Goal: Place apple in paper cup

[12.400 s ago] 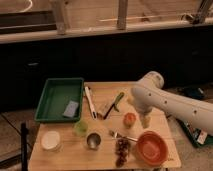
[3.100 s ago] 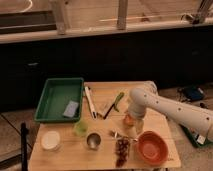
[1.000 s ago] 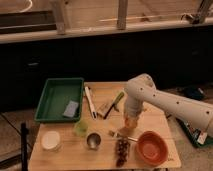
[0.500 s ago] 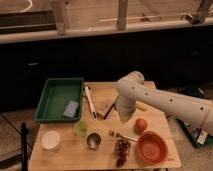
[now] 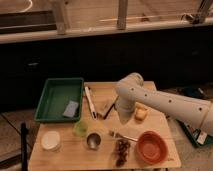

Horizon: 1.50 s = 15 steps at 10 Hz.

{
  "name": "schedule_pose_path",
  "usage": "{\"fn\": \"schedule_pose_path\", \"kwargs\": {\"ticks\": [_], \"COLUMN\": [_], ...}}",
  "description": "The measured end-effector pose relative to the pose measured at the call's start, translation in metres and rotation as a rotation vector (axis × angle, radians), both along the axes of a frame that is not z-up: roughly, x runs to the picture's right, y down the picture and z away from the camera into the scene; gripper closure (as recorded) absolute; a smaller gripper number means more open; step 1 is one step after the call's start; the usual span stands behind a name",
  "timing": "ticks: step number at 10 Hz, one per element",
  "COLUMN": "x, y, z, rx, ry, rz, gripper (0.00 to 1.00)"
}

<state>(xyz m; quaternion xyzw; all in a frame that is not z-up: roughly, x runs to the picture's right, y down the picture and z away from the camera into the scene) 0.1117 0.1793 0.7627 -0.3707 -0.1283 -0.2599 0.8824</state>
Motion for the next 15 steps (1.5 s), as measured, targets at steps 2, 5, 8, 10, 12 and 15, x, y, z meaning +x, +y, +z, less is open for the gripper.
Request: {"fn": "schedule_pose_path", "kwargs": {"ticks": [2,5,8,10,12,15], "x": [-0.002,-0.002,0.060,0.097,0.115,0.128], "y": [0.001,-0.005,-0.018,-0.023,-0.026,-0.030], "z": [0.001,0.003,0.017,0.030,0.041,0.053], "rx": [-0.002,0.006,0.027,0.039,0.042,0.048], "ry": [-0.001,0.040,0.133,0.165,0.183,0.191], "rz": [-0.007,0.000,0.023,0.039,0.058,0.074], "gripper": [0.41,0.22,0.20,0.20,0.20,0.20]}}
